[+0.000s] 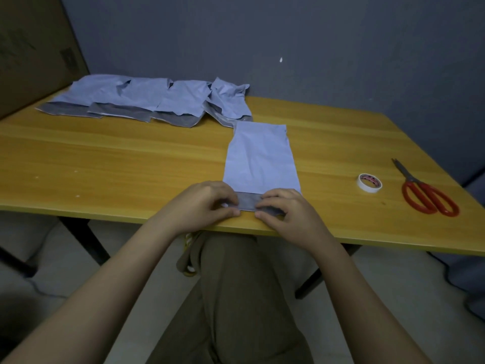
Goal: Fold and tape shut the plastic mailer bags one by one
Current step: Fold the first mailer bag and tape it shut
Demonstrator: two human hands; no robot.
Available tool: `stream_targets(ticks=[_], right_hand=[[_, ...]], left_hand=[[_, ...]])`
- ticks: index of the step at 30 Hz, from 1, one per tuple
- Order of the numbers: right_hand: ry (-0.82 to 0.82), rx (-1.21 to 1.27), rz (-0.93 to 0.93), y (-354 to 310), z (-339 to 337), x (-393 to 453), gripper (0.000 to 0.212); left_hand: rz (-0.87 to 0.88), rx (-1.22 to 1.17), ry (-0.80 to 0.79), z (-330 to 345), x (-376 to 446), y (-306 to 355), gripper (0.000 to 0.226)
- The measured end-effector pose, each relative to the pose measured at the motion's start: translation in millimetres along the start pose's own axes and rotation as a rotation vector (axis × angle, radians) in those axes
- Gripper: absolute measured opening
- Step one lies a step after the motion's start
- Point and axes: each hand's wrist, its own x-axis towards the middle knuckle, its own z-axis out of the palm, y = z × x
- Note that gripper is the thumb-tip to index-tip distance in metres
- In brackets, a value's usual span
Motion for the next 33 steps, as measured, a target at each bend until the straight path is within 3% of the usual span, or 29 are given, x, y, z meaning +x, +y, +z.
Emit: stream_targets(ticks=[9,13,24,33], right_hand=[[0.046,0.004,0.004,-2.5,-1.6,-5.9,0.013],[0.012,0.016,-0.010,-1.1,-3.0,-5.9,0.014],[0.126,-0.026,-0.004,8.1,-6.2,-19.1,0.007],[0.338,0.103,0.140,11.2,-14.4,-14.8,0.005]], left_hand=[[-0.042,0.053,-0.013,-5.6,-3.1,-0.3,0.004],[-0.072,0.067,-0.010,-7.7,-0.5,0.4,0.007],[-0.157,0.164,0.164,-2.6,5.8,13.5,0.017],[-0.248,0.022,0.110,-8.8,9.3,8.9,0.014]])
